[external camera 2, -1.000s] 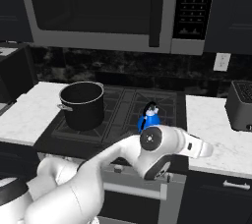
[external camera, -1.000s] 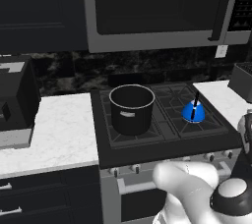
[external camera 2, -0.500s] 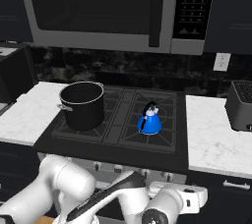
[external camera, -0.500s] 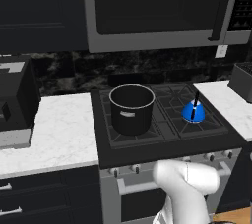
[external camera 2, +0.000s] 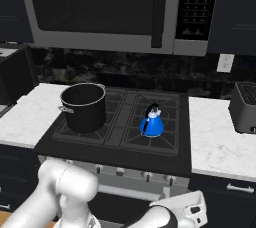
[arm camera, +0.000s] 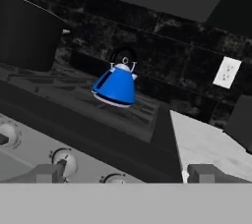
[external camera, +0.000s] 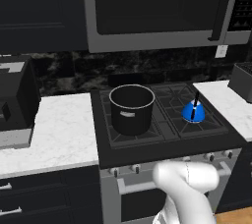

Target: Pick the kettle from the counter and place it on a stove burner. Then turn the burner on.

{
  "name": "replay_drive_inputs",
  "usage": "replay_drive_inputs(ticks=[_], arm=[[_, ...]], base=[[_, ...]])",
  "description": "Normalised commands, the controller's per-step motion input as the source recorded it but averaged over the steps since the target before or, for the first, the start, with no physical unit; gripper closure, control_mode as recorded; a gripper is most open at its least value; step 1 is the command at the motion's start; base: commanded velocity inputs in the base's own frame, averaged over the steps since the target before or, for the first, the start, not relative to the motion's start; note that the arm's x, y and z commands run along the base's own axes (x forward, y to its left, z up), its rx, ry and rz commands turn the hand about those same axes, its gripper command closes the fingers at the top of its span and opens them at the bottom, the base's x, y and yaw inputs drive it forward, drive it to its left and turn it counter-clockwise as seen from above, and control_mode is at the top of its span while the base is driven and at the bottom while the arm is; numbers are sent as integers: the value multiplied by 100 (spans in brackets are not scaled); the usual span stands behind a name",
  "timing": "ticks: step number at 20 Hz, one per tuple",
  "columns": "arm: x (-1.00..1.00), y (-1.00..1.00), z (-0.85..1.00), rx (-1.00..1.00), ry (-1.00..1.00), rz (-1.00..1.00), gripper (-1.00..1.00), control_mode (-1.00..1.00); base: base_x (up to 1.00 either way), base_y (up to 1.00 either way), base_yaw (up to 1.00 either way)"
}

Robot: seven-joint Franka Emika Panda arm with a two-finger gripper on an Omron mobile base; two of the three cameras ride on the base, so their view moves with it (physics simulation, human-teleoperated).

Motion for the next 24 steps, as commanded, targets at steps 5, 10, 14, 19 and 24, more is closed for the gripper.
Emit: replay_drive_inputs(ticks=[5, 10, 14, 19, 24], arm=[[25, 2, -8, 29, 0, 7, -100, -100], [0, 23, -37, 43, 3, -19, -100, -100], [8, 51, -43, 41, 2, -23, -100, -100], [49, 48, -13, 19, -1, -11, -100, -100], [59, 23, -5, 11, -3, 0, -100, -100]], base=[[0, 0, 0], [0, 0, 0], [0, 0, 0], [0, 0, 0], [0, 0, 0]])
